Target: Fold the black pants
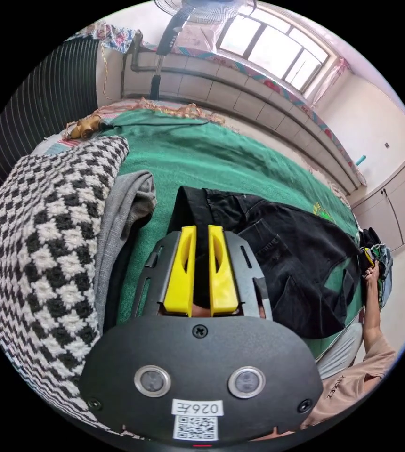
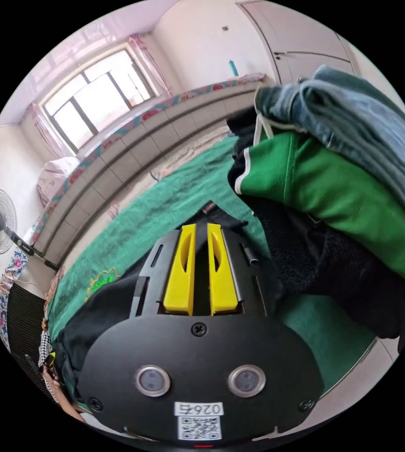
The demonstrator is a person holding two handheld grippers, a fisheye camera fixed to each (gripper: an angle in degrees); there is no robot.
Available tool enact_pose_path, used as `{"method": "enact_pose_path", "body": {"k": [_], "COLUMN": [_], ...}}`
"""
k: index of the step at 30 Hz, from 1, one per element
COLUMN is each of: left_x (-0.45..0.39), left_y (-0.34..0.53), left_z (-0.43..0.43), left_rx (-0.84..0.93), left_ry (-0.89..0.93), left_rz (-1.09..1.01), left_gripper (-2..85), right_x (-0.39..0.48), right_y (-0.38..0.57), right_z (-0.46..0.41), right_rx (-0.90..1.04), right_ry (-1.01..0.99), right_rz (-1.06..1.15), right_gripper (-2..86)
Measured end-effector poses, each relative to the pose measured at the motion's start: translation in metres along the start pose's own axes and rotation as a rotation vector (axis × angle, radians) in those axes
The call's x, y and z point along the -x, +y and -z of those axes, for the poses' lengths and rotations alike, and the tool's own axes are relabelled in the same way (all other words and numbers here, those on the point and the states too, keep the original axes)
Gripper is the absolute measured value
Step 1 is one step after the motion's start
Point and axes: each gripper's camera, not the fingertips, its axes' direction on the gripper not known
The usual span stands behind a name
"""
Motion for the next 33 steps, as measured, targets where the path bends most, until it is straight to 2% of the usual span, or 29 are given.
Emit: {"method": "enact_pose_path", "body": {"k": [2,3,5,7,9,10,11,12,14,15,18,21,23,27,30,31,33], "left_x": [-0.007,-0.008,-0.021,-0.033,-0.047,-0.058,-0.073,-0.081,-0.113,-0.121,-0.16,-0.19,-0.209,-0.216,-0.198,-0.188,-0.171], "left_y": [0.012,0.015,0.034,0.041,0.037,0.03,0.022,0.019,0.012,0.012,0.014,0.018,0.025,0.032,0.038,0.042,0.046], "left_z": [0.038,0.047,0.08,0.092,0.088,0.077,0.061,0.051,0.013,0.006,-0.024,-0.067,-0.072,-0.07,-0.065,-0.062,-0.056], "left_rx": [-0.196,-0.248,-0.466,-0.546,-0.488,-0.387,-0.27,-0.203,0.006,0.036,0.123,0.301,0.288,0.265,0.244,0.217,0.204], "left_ry": [0.136,0.173,0.313,0.41,0.5,0.518,0.496,0.475,0.377,0.346,0.256,0.232,0.041,-0.03,0.123,0.172,0.26], "left_rz": [-0.024,-0.031,-0.113,-0.16,-0.177,-0.177,-0.195,-0.203,-0.239,-0.24,-0.271,-0.269,-0.316,-0.318,-0.235,-0.202,-0.146], "left_gripper": [-0.1,-0.3,-0.7,-0.9,-0.9,-0.8,-0.6,-0.5,0.5,0.8,9.3,15.7,15.6,11.2,5.3,1.3,0.3], "right_x": [0.013,0.024,0.042,0.062,0.08,0.082,0.085,0.086,0.085,0.079,0.045,0.007,-0.007,-0.021,-0.035,-0.04,-0.058], "right_y": [0.006,0.011,0.023,0.041,0.07,0.075,0.082,0.084,0.089,0.098,0.113,0.107,0.101,0.088,0.084,0.083,0.077], "right_z": [0.04,0.069,0.114,0.158,0.2,0.206,0.212,0.209,0.195,0.183,0.136,0.086,0.065,0.004,-0.042,-0.05,-0.068], "right_rx": [-0.117,-0.203,-0.333,-0.46,-0.596,-0.596,-0.536,-0.394,-0.218,-0.176,-0.059,0.095,0.14,0.296,0.409,0.424,0.429], "right_ry": [-0.047,-0.067,-0.084,-0.107,-0.185,-0.223,-0.311,-0.402,-0.463,-0.454,-0.331,-0.271,-0.218,-0.012,0.177,0.198,0.178], "right_rz": [0.031,0.061,0.124,0.214,0.337,0.355,0.404,0.462,0.489,0.488,0.384,0.281,0.255,0.253,0.254,0.242,0.181], "right_gripper": [0.9,0.2,-0.6,-0.8,-0.9,-0.9,-0.9,-1.0,-1.0,-1.0,-1.1,-1.0,-0.9,-0.9,-1.1,-1.1,-1.1]}}
